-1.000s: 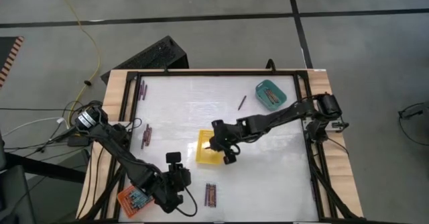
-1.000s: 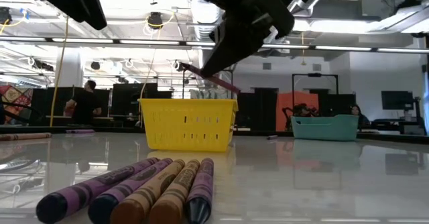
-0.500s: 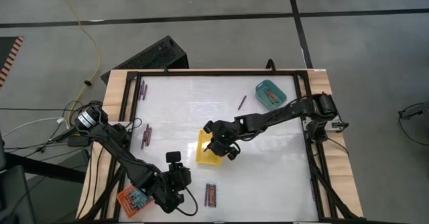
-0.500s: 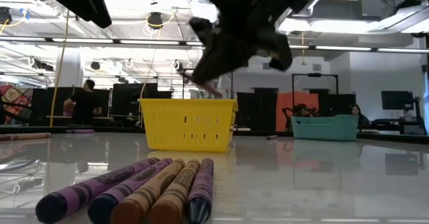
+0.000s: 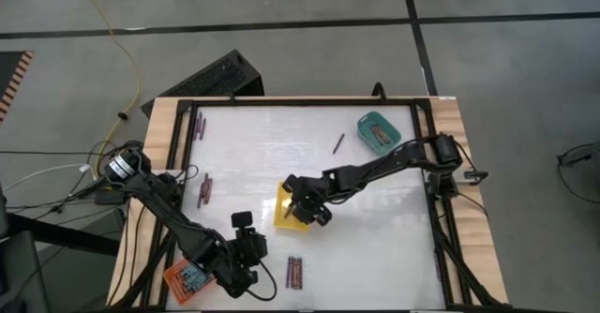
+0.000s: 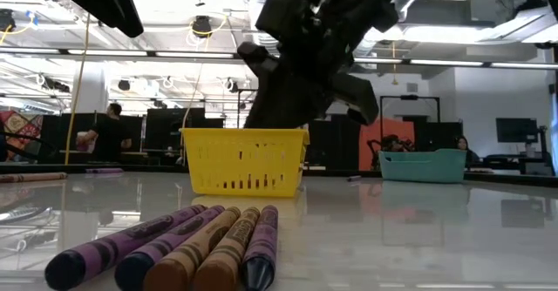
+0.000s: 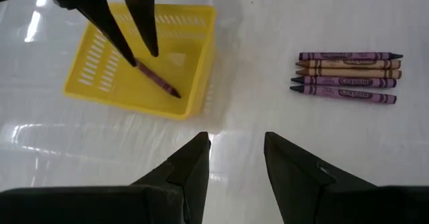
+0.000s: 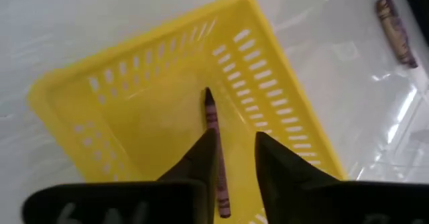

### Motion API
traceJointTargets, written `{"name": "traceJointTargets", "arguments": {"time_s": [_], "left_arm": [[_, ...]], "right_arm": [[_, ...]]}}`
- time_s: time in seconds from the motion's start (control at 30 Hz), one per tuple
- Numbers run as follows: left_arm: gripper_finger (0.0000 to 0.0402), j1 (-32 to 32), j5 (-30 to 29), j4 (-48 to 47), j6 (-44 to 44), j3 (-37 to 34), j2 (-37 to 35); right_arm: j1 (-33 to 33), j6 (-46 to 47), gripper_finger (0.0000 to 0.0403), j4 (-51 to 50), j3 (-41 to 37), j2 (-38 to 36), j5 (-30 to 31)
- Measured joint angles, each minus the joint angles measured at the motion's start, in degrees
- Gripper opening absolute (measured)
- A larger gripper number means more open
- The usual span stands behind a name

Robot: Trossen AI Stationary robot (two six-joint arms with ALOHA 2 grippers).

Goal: Sort crayons
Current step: Put the violet crayon into the yellow basket

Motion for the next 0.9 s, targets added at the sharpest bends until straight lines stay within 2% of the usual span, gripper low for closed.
{"name": "traceJointTargets", "arguments": {"time_s": [0.23,0.37,0.47,0.63,0.9], "left_arm": [[0.0132,0.12,-0.32,0.07,0.52,0.0,0.0],[0.0132,0.12,-0.49,0.11,0.53,0.0,0.0],[0.0132,0.12,-2.21,0.2,0.65,0.0,0.0],[0.0132,0.12,-5.11,1.65,4.02,0.0,0.0],[0.0132,2.85,-6.53,7.44,13.47,0.0,0.0]], "right_arm": [[3.62,1.05,0.0149,-2.66,-0.02,-4.16,8.77],[7.68,8.81,0.0166,-9.56,-0.02,-10.17,13.15],[12.17,20.97,0.0168,-17.28,0.0,-15.17,14.43],[21.29,49.74,0.0158,-28.99,0.0,-19.8,13.61],[34.87,85.36,0.0141,-39.18,0.0,-15.38,10.72]]}}
